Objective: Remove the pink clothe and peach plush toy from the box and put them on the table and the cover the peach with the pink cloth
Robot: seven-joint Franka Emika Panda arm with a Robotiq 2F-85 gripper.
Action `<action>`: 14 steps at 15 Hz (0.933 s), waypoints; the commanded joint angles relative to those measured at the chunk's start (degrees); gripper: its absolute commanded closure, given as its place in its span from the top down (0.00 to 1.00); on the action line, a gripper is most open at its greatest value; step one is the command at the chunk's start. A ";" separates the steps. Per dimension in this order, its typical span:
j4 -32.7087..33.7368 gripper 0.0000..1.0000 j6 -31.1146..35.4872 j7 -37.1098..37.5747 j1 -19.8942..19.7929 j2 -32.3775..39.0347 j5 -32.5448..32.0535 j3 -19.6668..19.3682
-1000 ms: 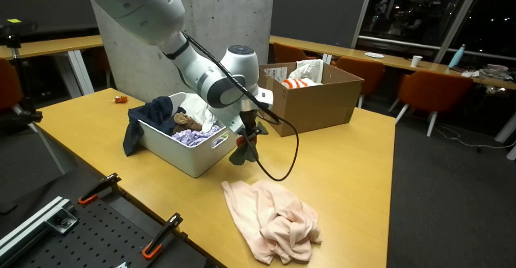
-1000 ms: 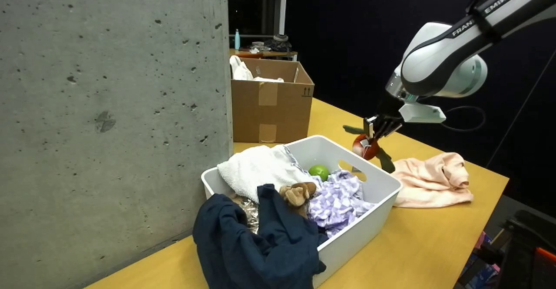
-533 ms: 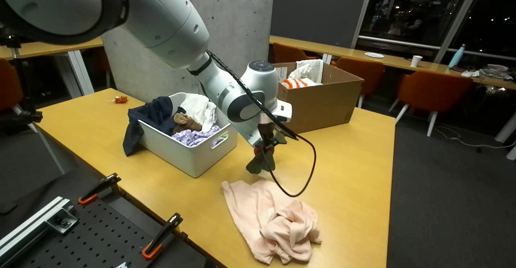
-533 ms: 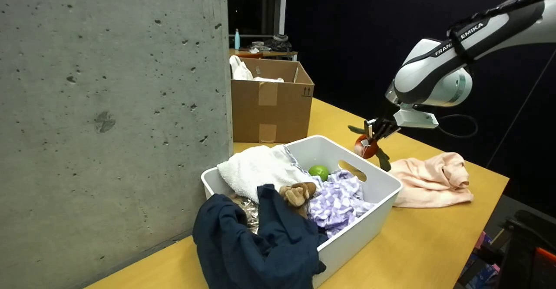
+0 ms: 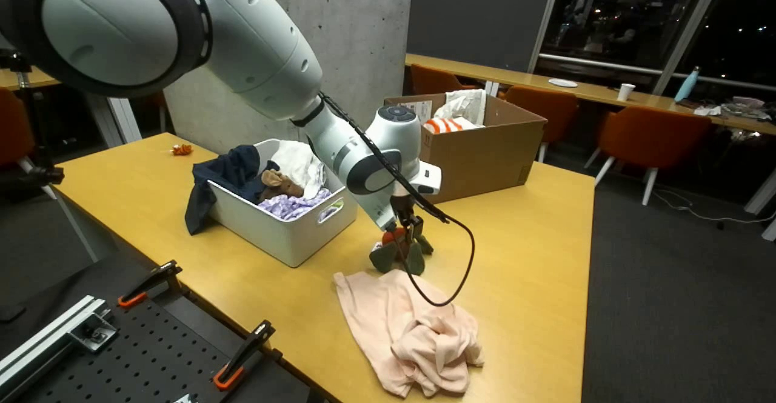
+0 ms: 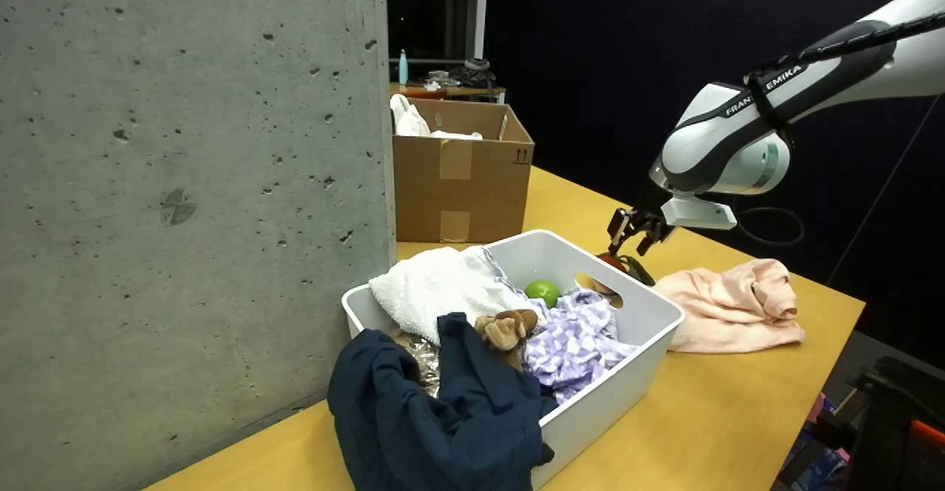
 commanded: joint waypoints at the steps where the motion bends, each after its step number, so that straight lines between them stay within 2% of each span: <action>1: -3.98 1.00 2.31 1.78 0.56 -2.20 -0.37 -2.13; 4: -10.77 1.00 4.46 3.25 1.56 -5.12 -1.06 -4.84; 10: -25.78 1.00 8.04 7.36 7.57 -13.09 -3.28 -10.88; 14: -30.36 1.00 6.44 11.52 12.40 -14.96 -5.89 -14.08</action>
